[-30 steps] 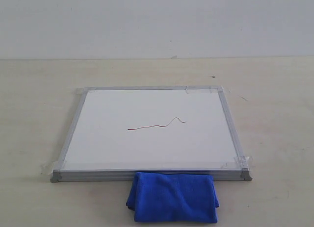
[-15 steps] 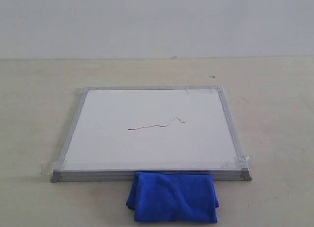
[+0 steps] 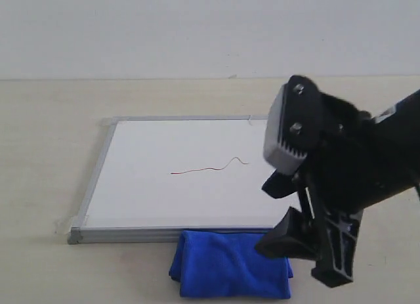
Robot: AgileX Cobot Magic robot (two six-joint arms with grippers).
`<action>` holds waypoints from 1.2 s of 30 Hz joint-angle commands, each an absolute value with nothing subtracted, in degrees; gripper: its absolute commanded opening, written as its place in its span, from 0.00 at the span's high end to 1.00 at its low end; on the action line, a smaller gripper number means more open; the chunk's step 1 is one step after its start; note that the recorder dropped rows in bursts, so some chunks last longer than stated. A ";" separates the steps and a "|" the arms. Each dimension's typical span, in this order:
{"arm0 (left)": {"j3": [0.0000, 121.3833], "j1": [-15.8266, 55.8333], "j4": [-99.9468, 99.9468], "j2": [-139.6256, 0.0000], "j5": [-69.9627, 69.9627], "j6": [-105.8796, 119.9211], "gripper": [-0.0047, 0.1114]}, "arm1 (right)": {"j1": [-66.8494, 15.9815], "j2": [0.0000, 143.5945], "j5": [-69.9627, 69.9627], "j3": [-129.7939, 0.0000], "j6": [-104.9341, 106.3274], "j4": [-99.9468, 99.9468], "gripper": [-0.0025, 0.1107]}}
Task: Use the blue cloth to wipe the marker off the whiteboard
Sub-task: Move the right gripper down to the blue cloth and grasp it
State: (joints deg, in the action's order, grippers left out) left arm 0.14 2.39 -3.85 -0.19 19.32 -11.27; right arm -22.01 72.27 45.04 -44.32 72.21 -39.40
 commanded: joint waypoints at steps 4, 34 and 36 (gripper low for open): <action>0.00 2.32 -3.68 0.00 18.91 -11.80 0.92 | -29.31 82.10 36.80 -44.69 79.10 -39.75 0.39; 0.00 2.32 -3.68 0.00 18.91 -11.80 0.92 | -31.54 93.34 29.01 -44.69 84.48 -39.75 0.39; 0.00 2.32 -3.68 0.00 18.91 -11.80 0.92 | -31.54 93.34 28.87 -44.69 84.48 -39.75 0.39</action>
State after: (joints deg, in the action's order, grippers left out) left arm 0.14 2.39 -3.85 -0.19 19.32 -11.27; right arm -31.43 93.41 29.04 -44.42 83.90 -39.49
